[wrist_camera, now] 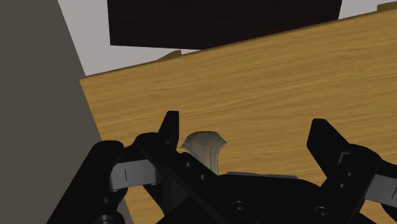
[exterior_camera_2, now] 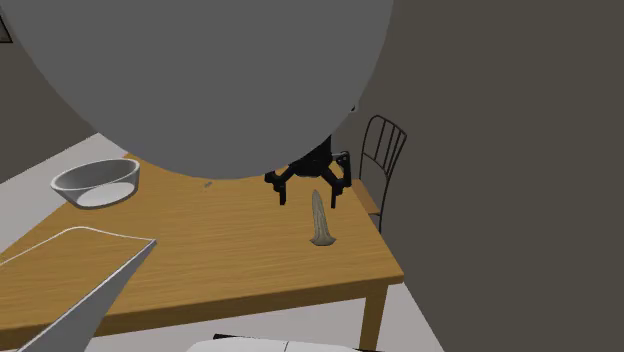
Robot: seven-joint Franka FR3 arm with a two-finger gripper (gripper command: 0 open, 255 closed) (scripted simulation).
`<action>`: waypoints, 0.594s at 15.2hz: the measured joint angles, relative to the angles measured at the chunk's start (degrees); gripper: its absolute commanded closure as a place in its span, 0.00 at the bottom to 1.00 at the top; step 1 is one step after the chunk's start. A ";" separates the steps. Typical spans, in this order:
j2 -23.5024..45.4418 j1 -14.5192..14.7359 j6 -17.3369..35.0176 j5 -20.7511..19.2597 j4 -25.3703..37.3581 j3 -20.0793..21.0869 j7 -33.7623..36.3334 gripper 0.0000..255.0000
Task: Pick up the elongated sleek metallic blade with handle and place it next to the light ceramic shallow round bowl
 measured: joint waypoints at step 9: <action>12.36 0.73 13.73 -0.67 0.35 -2.08 -4.32 0.00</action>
